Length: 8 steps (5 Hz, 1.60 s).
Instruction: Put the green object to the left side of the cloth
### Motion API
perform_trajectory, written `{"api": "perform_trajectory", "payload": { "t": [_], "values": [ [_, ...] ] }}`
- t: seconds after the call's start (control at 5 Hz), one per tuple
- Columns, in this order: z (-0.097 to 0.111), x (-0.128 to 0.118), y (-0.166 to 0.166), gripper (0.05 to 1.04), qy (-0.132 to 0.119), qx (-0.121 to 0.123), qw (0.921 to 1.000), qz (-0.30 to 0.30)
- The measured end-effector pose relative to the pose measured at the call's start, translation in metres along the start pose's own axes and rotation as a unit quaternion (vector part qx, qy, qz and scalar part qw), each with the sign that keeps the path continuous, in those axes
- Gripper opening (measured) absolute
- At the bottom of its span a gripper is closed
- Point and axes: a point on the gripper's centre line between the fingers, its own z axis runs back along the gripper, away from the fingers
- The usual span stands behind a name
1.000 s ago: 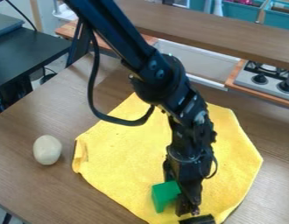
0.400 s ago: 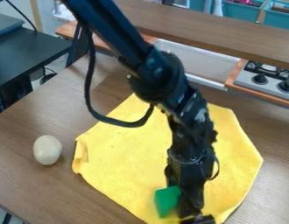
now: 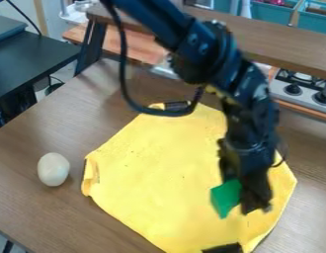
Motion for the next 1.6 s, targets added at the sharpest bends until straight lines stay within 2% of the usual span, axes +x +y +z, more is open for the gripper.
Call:
{"api": "perform_trajectory", "payload": {
  "t": [0.2, 0.4, 0.6, 0.8, 1.0, 1.2, 1.4, 1.6],
  "values": [
    [-0.015, 0.024, -0.011, 0.589, -0.024, -0.011, 0.9975, 0.065],
    [-0.033, 0.037, -0.021, 0.589, -0.052, -0.033, 0.9905, 0.123],
    [-0.043, 0.05, -0.028, 0.589, -0.063, -0.041, 0.9716, 0.224],
    [-0.05, 0.057, -0.036, 0.589, -0.07, -0.042, 0.9606, 0.266],
    [-0.054, 0.059, -0.038, 0.629, -0.068, -0.04, 0.9532, 0.292],
    [-0.057, 0.061, -0.038, 0.748, -0.06, -0.041, 0.9474, 0.312],
    [-0.057, 0.061, -0.039, 0.98, -0.058, -0.044, 0.945, 0.319],
    [-0.057, 0.061, -0.041, 0.999, -0.059, -0.053, 0.9448, 0.318]
  ]
}}
